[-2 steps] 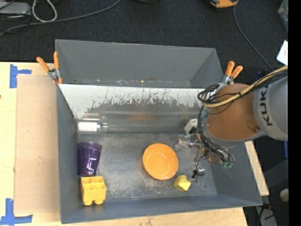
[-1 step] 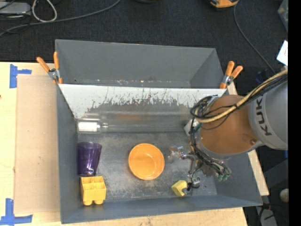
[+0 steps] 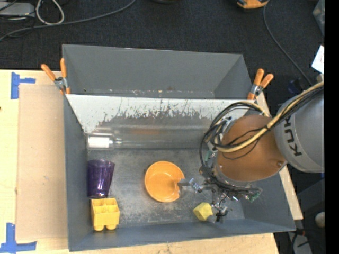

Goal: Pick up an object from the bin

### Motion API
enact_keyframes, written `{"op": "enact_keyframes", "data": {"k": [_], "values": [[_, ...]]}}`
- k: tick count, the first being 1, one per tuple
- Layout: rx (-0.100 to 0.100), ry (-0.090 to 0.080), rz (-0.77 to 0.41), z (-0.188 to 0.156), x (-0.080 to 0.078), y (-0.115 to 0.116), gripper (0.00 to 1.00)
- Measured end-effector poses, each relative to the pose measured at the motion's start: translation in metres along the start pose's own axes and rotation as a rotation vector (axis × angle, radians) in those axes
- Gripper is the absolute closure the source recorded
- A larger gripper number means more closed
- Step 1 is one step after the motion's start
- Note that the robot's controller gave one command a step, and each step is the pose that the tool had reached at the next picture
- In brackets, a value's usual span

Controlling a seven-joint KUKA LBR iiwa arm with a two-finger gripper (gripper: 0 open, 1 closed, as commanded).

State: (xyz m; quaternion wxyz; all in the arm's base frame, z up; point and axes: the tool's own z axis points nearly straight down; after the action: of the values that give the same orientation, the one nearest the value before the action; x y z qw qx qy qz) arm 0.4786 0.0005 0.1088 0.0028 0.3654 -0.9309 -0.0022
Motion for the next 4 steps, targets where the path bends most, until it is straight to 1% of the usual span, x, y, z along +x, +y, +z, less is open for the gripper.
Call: {"op": "enact_keyframes", "data": {"k": [1, 2, 3, 4], "values": [[0.013, -0.017, 0.217, 0.029, 0.015, -0.013, 0.0], [0.005, -0.01, -0.238, 0.038, 0.017, -0.01, 1.0], [0.005, -0.01, -0.238, 0.038, 0.017, -0.01, 1.0], [0.0, -0.006, -0.236, 0.019, 0.018, -0.007, 1.0]]}}
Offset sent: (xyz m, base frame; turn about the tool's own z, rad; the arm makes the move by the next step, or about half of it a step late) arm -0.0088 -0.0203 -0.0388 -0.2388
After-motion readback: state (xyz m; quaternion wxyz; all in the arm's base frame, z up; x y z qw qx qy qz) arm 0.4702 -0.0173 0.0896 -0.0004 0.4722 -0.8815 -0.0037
